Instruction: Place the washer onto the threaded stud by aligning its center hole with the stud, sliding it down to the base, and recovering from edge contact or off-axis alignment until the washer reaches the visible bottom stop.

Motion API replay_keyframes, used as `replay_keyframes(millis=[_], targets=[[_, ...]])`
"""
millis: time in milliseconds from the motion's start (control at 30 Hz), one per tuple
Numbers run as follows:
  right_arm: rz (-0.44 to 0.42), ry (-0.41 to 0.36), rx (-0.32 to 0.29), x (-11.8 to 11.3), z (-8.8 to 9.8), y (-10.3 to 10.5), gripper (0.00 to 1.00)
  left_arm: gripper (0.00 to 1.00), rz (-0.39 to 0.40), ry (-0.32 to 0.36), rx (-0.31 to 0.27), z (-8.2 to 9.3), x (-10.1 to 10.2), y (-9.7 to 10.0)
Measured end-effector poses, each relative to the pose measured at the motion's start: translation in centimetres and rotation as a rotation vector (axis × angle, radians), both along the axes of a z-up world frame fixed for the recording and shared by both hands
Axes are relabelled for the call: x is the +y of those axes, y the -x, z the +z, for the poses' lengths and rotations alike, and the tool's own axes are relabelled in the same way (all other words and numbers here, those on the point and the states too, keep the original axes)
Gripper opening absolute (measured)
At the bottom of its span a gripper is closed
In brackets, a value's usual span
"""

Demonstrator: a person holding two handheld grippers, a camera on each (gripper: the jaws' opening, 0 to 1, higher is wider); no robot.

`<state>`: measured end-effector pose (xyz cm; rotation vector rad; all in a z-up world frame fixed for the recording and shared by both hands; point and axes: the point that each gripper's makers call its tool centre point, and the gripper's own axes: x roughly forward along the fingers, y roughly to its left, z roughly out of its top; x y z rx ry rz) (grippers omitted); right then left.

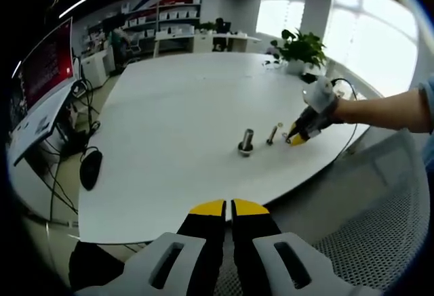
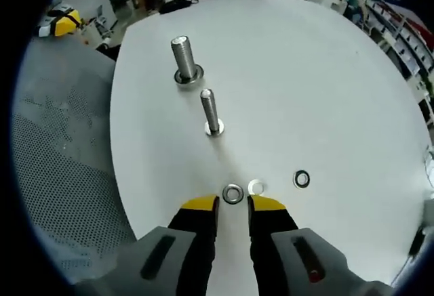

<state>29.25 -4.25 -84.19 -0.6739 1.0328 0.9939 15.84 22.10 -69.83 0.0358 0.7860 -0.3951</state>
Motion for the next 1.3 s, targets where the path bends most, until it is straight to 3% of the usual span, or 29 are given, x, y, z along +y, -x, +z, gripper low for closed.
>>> replay_keyframes(millis=[500,833,1200,1300], targets=[[0.007,-0.005,-0.029,0.3,0.0,-0.1,0.15,0.00,0.004,-0.001,-0.001,0.0,0.1,0.0],[0.003,-0.009,-0.007,0.4,0.3,0.4,0.14,0.00,0.003,-0.001,-0.001,0.0,0.1,0.0],[-0.003,-0.083,-0.027,1.8,3.3,0.0,0.14,0.00,0.000,0.001,-0.003,0.0,0.0,0.0],[-0.053,-0.175,0.004,3.1,4.6,0.0,0.14,0.00,-0.002,0.001,-0.003,0.0,0.0,0.0]])
